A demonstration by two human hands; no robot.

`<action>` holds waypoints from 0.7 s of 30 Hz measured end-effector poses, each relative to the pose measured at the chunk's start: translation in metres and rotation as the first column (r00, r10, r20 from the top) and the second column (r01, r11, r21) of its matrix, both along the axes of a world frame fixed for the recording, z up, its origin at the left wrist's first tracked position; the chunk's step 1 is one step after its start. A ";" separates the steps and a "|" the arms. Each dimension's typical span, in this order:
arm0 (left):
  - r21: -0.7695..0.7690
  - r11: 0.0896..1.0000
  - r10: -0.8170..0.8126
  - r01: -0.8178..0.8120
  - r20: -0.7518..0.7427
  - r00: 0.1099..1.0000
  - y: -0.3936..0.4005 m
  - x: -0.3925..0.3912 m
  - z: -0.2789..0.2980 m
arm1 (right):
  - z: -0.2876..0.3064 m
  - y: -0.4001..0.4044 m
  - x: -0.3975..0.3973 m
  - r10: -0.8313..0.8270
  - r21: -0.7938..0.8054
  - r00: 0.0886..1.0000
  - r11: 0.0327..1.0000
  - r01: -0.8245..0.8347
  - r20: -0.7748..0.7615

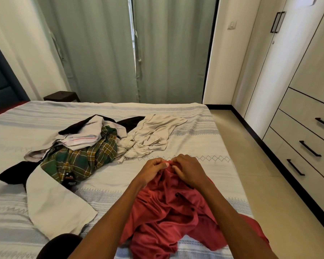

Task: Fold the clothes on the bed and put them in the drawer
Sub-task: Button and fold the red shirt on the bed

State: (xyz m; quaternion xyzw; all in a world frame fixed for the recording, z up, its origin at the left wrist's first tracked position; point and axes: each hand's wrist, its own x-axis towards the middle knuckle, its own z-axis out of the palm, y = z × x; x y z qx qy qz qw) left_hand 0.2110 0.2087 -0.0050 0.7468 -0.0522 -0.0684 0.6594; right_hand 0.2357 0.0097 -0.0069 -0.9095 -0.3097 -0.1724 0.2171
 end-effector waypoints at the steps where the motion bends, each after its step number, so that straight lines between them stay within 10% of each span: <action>1: -0.006 1.000 -0.010 0.010 0.009 1.000 0.000 0.000 0.000 | 0.000 -0.001 0.000 -0.006 0.014 1.000 1.000 0.006 0.009; 16: 0.124 0.989 -0.083 0.083 -0.008 0.997 0.001 -0.007 0.003 | 0.023 -0.004 -0.004 -0.011 0.137 0.884 0.987 0.085 -0.467; 21: 0.332 0.939 -0.120 0.087 0.081 0.989 -0.003 -0.006 0.002 | 0.031 0.000 -0.003 0.140 0.316 0.651 0.935 0.161 -0.746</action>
